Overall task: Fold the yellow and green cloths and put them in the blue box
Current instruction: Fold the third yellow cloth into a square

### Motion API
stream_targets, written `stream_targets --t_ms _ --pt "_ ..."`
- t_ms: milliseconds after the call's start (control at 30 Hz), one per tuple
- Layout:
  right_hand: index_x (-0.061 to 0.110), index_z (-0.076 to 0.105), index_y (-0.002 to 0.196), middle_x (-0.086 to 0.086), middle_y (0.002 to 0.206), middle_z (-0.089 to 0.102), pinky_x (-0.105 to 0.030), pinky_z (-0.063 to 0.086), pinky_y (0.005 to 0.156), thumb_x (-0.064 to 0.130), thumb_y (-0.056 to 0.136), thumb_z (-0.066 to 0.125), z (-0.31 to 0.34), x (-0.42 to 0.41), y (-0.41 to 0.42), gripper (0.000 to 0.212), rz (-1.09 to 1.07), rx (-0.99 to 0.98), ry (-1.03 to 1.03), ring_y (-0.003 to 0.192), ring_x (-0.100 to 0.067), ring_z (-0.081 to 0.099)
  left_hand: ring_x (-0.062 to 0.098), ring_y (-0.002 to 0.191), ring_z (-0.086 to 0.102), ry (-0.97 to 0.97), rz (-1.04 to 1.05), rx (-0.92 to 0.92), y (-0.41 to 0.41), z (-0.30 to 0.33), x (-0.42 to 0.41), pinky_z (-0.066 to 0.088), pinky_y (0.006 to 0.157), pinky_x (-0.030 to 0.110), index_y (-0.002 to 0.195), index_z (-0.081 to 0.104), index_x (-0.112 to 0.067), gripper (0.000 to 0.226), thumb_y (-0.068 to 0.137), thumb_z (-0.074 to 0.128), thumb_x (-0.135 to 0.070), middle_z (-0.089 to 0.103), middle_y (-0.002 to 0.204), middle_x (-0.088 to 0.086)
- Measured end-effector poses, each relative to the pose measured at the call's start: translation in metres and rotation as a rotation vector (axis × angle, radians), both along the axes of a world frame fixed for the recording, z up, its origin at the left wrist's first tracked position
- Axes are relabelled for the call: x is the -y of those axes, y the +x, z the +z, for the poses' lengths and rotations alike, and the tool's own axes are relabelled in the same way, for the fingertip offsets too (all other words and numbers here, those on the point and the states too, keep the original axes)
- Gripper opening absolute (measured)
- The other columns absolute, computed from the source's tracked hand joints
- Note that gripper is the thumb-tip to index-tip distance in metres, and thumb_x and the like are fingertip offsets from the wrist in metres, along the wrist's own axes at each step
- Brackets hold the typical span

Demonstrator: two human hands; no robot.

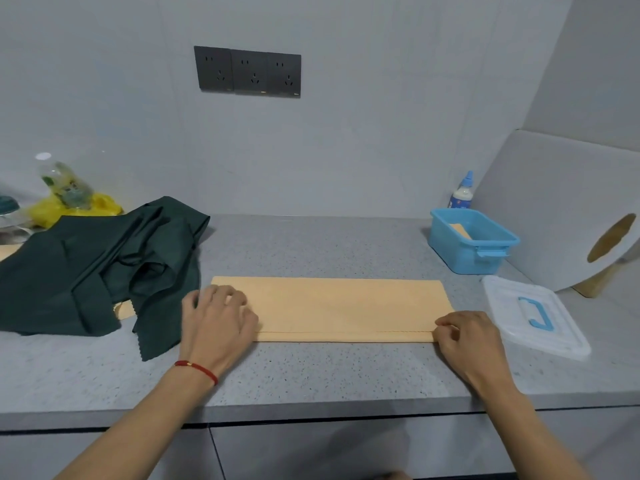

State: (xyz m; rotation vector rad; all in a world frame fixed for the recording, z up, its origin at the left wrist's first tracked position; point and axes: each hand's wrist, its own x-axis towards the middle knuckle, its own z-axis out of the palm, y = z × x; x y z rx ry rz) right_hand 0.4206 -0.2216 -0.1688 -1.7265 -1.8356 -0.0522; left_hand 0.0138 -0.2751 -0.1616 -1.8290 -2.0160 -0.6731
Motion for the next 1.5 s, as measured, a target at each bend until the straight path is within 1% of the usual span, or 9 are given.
stream_targets --t_ms 133,233,400,500,633,767,1067,1300,1500 --pt "0.010 0.081 0.088 -0.007 0.091 0.076 -0.040 0.052 0.078 0.008 0.087 0.067 -0.001 -0.002 -0.001 0.014 -0.006 0.014 0.022 0.083 -0.027 0.061 0.018 0.129 0.046 -0.210 -0.236 0.005 0.070 0.013 -0.043 0.035 0.110 0.046 0.126 0.061 -0.026 0.043 0.098 0.032 -0.038 0.056 0.139 0.000" --pt "0.010 0.081 0.086 -0.006 0.090 0.076 -0.040 0.052 0.077 0.006 0.085 0.069 0.000 0.001 -0.004 0.013 -0.013 0.011 0.017 0.082 -0.028 0.063 0.026 0.151 0.018 -0.455 -0.291 -0.020 0.108 0.013 -0.074 0.017 0.119 0.057 0.152 0.033 -0.036 0.052 0.101 0.026 -0.045 0.023 0.165 0.004" --pt "0.012 0.075 0.072 -0.007 0.083 0.074 -0.040 0.046 0.077 0.020 0.086 0.064 0.009 0.001 -0.010 0.019 -0.134 0.086 -0.002 0.077 -0.027 0.060 0.024 0.155 -0.016 -0.639 -0.229 -0.024 0.120 -0.017 -0.087 -0.012 0.117 0.066 0.158 -0.004 -0.048 0.068 0.095 0.009 -0.067 -0.014 0.169 -0.008" --pt "0.012 0.075 0.110 -0.012 0.124 0.070 -0.053 0.038 0.107 0.024 0.089 0.066 0.021 -0.021 -0.069 0.026 -0.057 0.132 0.112 0.117 -0.032 0.061 0.025 0.155 -0.017 -0.623 -0.221 -0.015 0.121 -0.022 -0.091 -0.013 0.116 0.066 0.157 -0.006 -0.049 0.069 0.092 0.006 -0.069 -0.015 0.168 -0.009" --pt "0.023 0.021 0.162 0.002 0.171 0.009 -0.047 0.001 0.127 0.037 0.107 0.025 0.010 -0.051 -0.148 0.057 0.266 0.191 -0.324 0.157 -0.016 0.004 0.025 0.154 -0.019 -0.609 -0.219 -0.051 0.119 -0.026 -0.092 -0.012 0.116 0.067 0.156 -0.010 -0.048 0.066 0.095 0.003 -0.069 -0.017 0.168 -0.009" --pt "0.031 0.000 0.163 0.012 0.170 -0.008 -0.044 -0.008 0.125 0.049 0.107 0.008 -0.013 -0.068 -0.119 0.060 0.205 0.237 -0.484 0.157 -0.012 -0.008 0.023 0.154 -0.020 -0.614 -0.216 0.010 0.119 -0.026 -0.096 -0.016 0.116 0.066 0.156 -0.008 -0.050 0.070 0.091 0.003 -0.072 -0.018 0.167 -0.012" --pt "0.034 -0.004 0.162 0.012 0.170 -0.010 -0.050 -0.012 0.125 0.059 0.103 0.002 -0.013 -0.089 -0.011 0.065 -0.042 0.266 -0.566 0.156 -0.011 -0.009 0.020 0.155 -0.014 -0.611 0.028 0.114 -0.013 -0.026 -0.087 -0.009 0.124 0.050 0.156 -0.011 -0.049 0.060 0.101 0.009 -0.058 -0.015 0.168 -0.010" --pt "0.022 0.000 0.163 0.002 0.172 -0.006 -0.055 -0.003 0.125 0.037 0.106 0.011 0.016 -0.085 -0.040 0.061 -0.104 0.471 -0.558 0.158 -0.023 -0.006 0.020 0.156 -0.011 -0.575 0.028 0.124 -0.030 -0.024 -0.083 -0.007 0.126 0.041 0.159 -0.007 -0.042 0.061 0.102 0.009 -0.055 -0.012 0.169 -0.003" --pt "0.021 -0.003 0.164 0.001 0.170 -0.012 -0.049 -0.006 0.126 0.042 0.109 0.015 0.025 -0.070 -0.218 0.061 0.415 0.382 -0.414 0.157 -0.021 -0.011 0.020 0.156 -0.012 -0.581 0.036 0.114 -0.032 -0.021 -0.081 -0.008 0.125 0.043 0.159 -0.007 -0.042 0.061 0.102 0.009 -0.056 -0.014 0.169 -0.003"
